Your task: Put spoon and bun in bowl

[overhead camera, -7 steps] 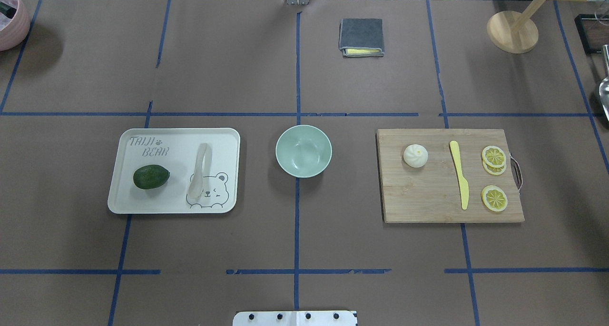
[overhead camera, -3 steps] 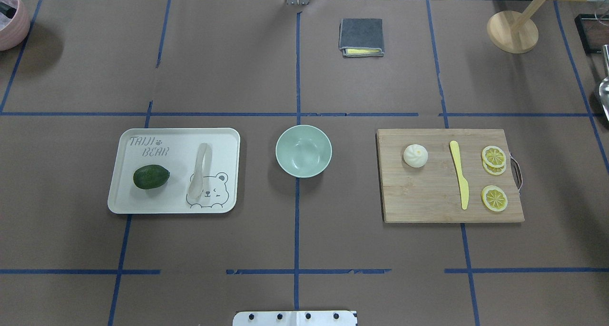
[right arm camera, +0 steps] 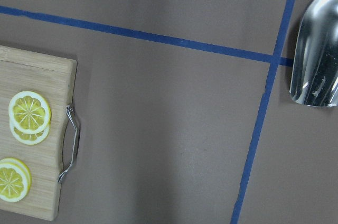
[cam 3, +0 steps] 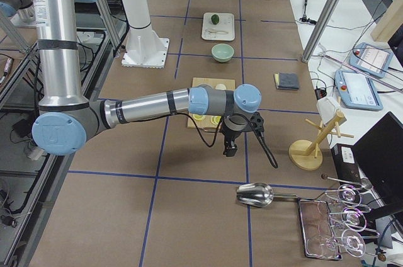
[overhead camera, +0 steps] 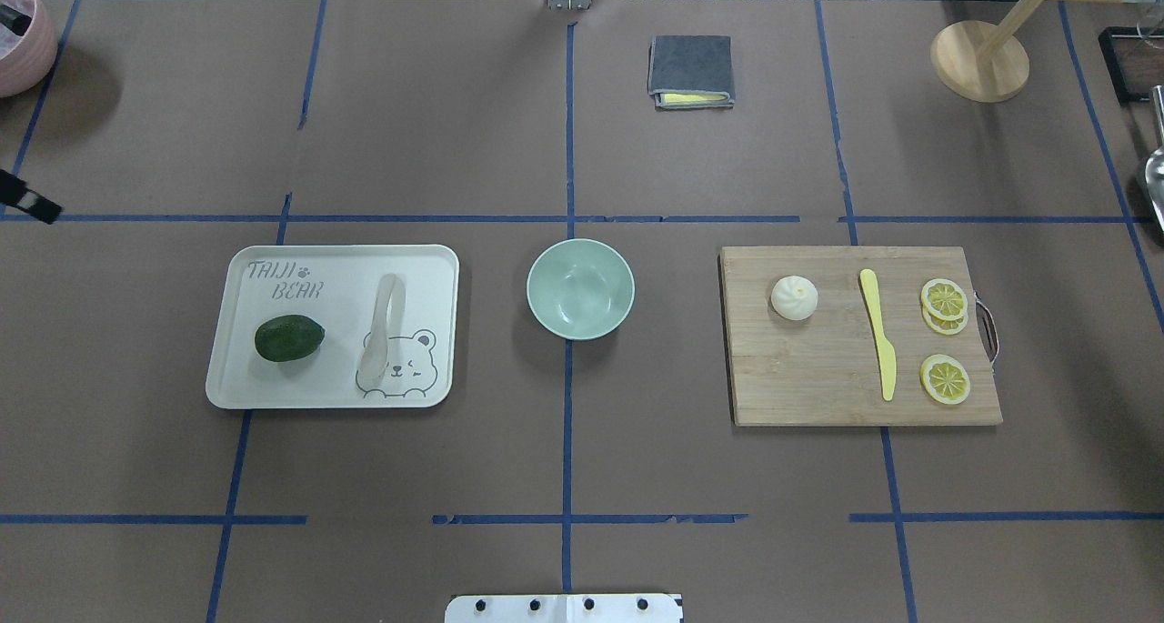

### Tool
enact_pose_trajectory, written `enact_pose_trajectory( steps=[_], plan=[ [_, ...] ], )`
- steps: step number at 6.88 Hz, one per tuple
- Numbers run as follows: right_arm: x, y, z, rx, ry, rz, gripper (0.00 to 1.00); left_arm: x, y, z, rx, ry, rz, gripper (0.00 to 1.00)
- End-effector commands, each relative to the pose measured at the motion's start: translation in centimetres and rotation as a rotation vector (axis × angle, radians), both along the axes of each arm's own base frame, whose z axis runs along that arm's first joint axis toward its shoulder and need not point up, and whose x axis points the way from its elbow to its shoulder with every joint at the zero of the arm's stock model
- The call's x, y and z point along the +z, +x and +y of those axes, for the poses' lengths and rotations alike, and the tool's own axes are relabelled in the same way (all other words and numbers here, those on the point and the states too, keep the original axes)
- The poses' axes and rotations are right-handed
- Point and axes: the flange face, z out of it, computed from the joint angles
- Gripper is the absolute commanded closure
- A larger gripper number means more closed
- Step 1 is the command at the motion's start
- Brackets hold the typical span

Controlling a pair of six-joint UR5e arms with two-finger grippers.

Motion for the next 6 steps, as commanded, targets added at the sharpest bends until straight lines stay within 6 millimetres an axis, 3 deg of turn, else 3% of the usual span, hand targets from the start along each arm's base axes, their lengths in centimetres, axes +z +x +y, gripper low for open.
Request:
enact_pose_trajectory(
  steps=[1, 2, 3, 4, 5, 6],
  plan=[
    [-0.1, 0.0, 0.0, 0.001, 0.002, -0.003, 0.00, -8.5, 13.4, 0.1, -0.165, -0.002, -0.096, 0.00],
    [-0.1, 0.0, 0.0, 0.001, 0.001, -0.003, 0.00, -11.4, 20.2, 1.5, -0.186, -0.019, -0.119, 0.00],
    [-0.2, 0.0, 0.0, 0.001, 0.004, -0.003, 0.00, -14.7, 27.7, 4.4, -0.187, -0.063, -0.127, 0.00],
    [-0.1, 0.0, 0.0, 0.001, 0.002, -0.003, 0.00, -15.0, 32.2, 7.1, -0.195, -0.073, -0.159, 0.00],
    [-0.1, 0.0, 0.0, 0.001, 0.002, -0.003, 0.00, -15.1, 34.3, 7.8, -0.212, -0.067, -0.215, 0.01],
    [-0.3, 0.0, 0.0, 0.002, 0.004, -0.005, 0.00, -14.8, 34.7, 7.7, -0.217, -0.069, -0.233, 0.01]
  ],
)
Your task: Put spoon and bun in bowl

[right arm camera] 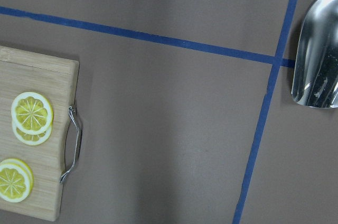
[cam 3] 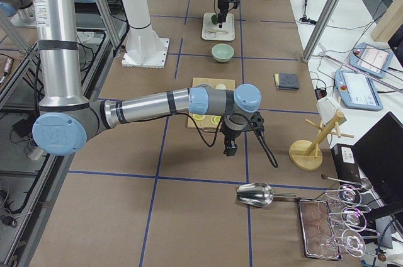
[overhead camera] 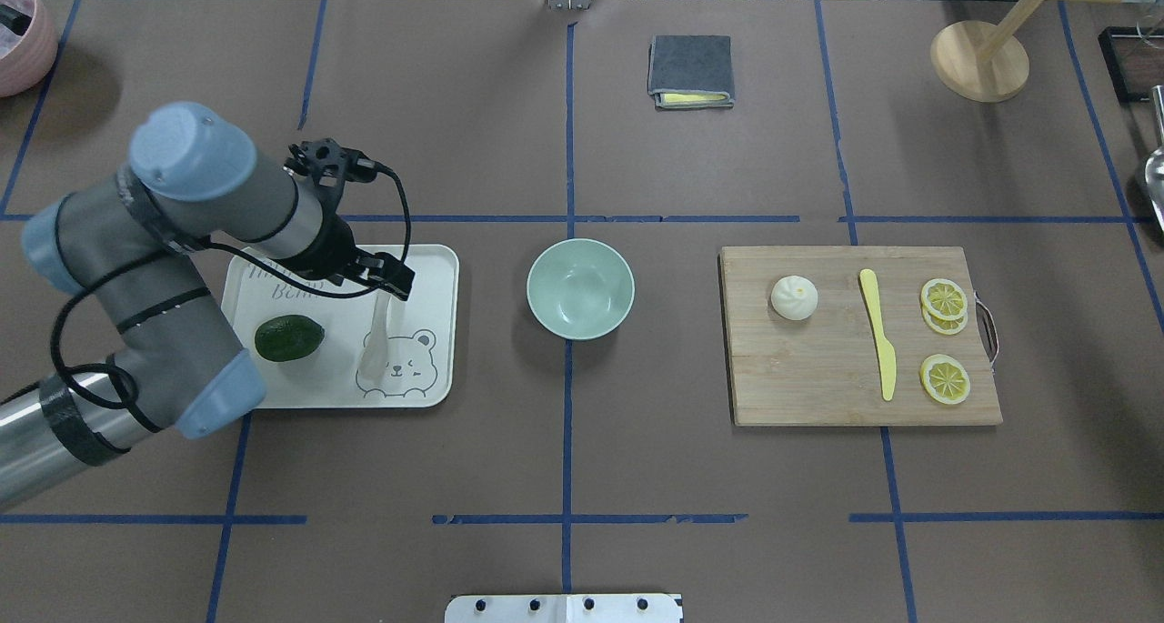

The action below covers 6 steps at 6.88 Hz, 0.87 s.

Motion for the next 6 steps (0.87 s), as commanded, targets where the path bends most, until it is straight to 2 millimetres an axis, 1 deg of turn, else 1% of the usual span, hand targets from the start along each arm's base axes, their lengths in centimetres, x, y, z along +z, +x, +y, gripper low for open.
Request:
enact_pose_trajectory(
  steps=[1, 2, 3, 4, 5, 6],
  plan=[
    [-0.1, 0.0, 0.0, 0.001, 0.001, -0.001, 0.00, 0.4, 1.7, 0.6, -0.011, -0.007, -0.041, 0.02],
    [-0.1, 0.0, 0.0, 0.002, 0.000, -0.004, 0.00, 0.9, 1.7, 0.5, -0.010, -0.012, -0.048, 0.02],
    [-0.1, 0.0, 0.0, 0.002, 0.000, -0.004, 0.00, 1.9, 2.1, 0.2, -0.016, -0.018, -0.068, 0.02],
    [-0.1, 0.0, 0.0, 0.002, 0.000, -0.004, 0.00, 2.3, 2.1, -0.2, -0.040, 0.002, -0.088, 0.02],
    [-0.1, 0.0, 0.0, 0.002, -0.002, -0.004, 0.00, 2.4, 2.2, -0.3, -0.042, 0.002, -0.092, 0.05],
    [-0.1, 0.0, 0.0, 0.002, -0.002, -0.004, 0.00, 2.5, 2.3, -0.3, -0.040, 0.003, -0.094, 0.16]
  ],
)
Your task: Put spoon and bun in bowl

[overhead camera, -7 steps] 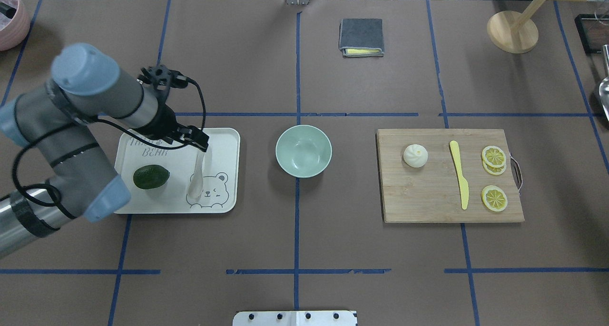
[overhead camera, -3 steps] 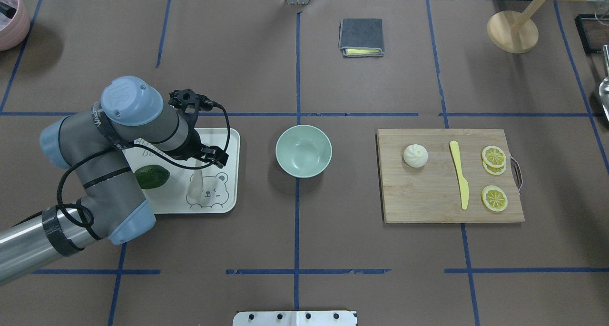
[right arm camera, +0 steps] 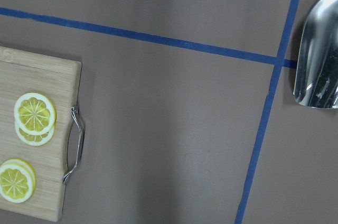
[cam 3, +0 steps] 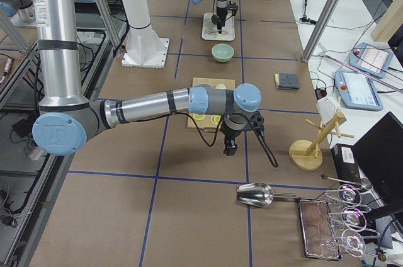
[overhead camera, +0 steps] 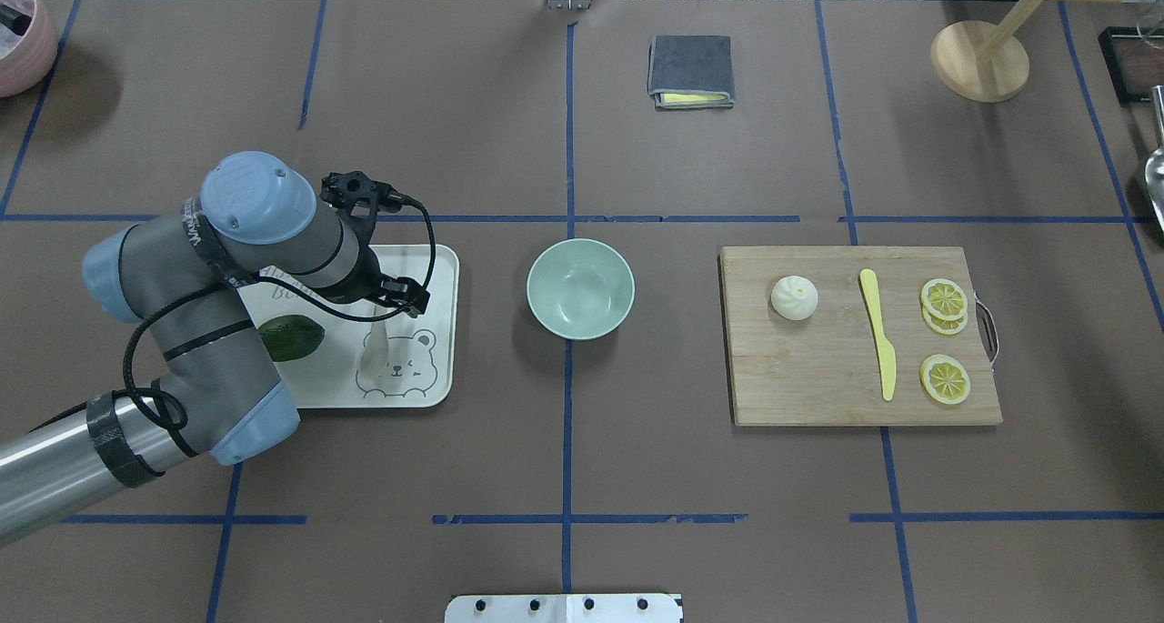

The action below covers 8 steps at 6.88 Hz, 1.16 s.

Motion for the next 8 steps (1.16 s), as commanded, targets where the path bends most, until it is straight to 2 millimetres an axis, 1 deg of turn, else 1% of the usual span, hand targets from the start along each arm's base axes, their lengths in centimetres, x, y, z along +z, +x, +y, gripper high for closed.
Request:
enact_pose_trajectory(
  steps=[1, 3, 4, 5, 7, 8],
  plan=[
    [0.0, 0.0, 0.0, 0.000, -0.001, 0.000, 0.00, 0.4, 0.3, -0.2, -0.002, -0.001, -0.010, 0.17],
    [0.0, 0.0, 0.0, 0.000, -0.001, 0.000, 0.00, 0.7, 0.2, -0.1, -0.002, -0.004, -0.014, 0.36],
    [0.0, 0.0, 0.0, 0.000, -0.001, 0.000, 0.00, 0.7, 0.2, -0.1, -0.001, -0.003, -0.014, 0.70],
    [0.0, 0.0, 0.0, 0.000, -0.001, 0.000, 0.00, 0.3, 0.1, 0.0, 0.000, -0.006, -0.011, 1.00],
    [0.0, 0.0, 0.0, 0.000, 0.001, 0.000, 0.00, -0.4, -0.1, 0.0, -0.006, -0.008, -0.007, 1.00],
    [-0.1, 0.0, -0.1, 0.000, 0.002, 0.000, 0.00, -2.1, -0.5, 0.3, -0.006, 0.010, 0.021, 1.00]
  ],
)
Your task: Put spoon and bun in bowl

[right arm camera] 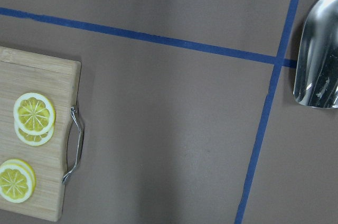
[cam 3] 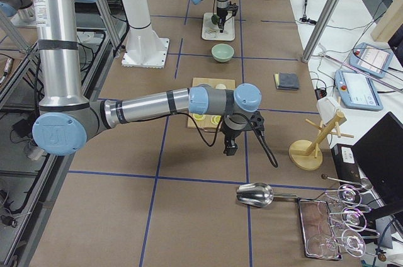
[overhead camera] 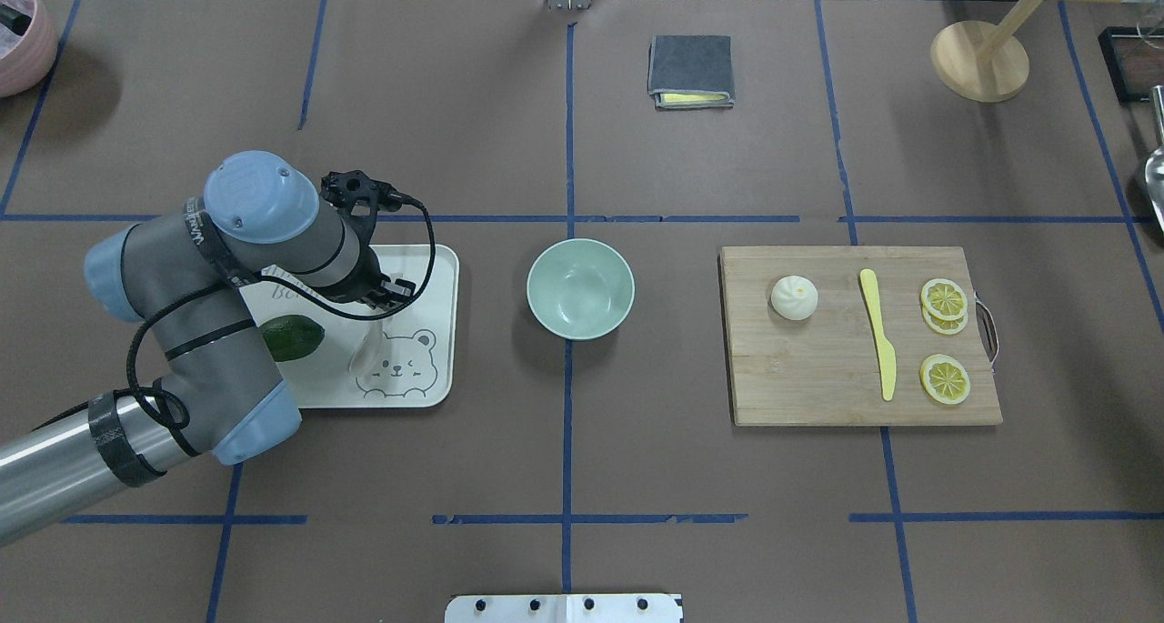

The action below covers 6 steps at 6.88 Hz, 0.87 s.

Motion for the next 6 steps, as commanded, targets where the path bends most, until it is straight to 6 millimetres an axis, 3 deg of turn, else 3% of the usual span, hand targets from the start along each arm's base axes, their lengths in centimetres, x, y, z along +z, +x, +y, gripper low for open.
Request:
enact_pose_trajectory(
  steps=[1, 3, 4, 5, 6],
  plan=[
    [-0.1, 0.0, 0.0, 0.000, 0.001, 0.000, 0.00, -4.3, -0.4, 0.3, -0.001, 0.040, 0.062, 1.00],
    [-0.3, -0.1, 0.0, 0.002, -0.001, -0.018, 0.00, -11.0, 2.1, -0.6, -0.008, 0.067, 0.137, 1.00],
    [-0.3, -0.2, 0.0, 0.002, -0.002, -0.027, 0.00, -15.9, 5.6, -1.4, -0.021, 0.047, 0.179, 1.00],
    [-0.7, -0.5, 0.0, 0.004, -0.009, -0.085, 0.00, -20.4, 7.7, -2.3, -0.028, 0.046, 0.208, 1.00],
    [-1.0, -0.6, -0.1, 0.004, -0.006, -0.095, 0.00, -21.7, 7.9, -2.6, -0.047, 0.087, 0.242, 1.00]
  ],
)
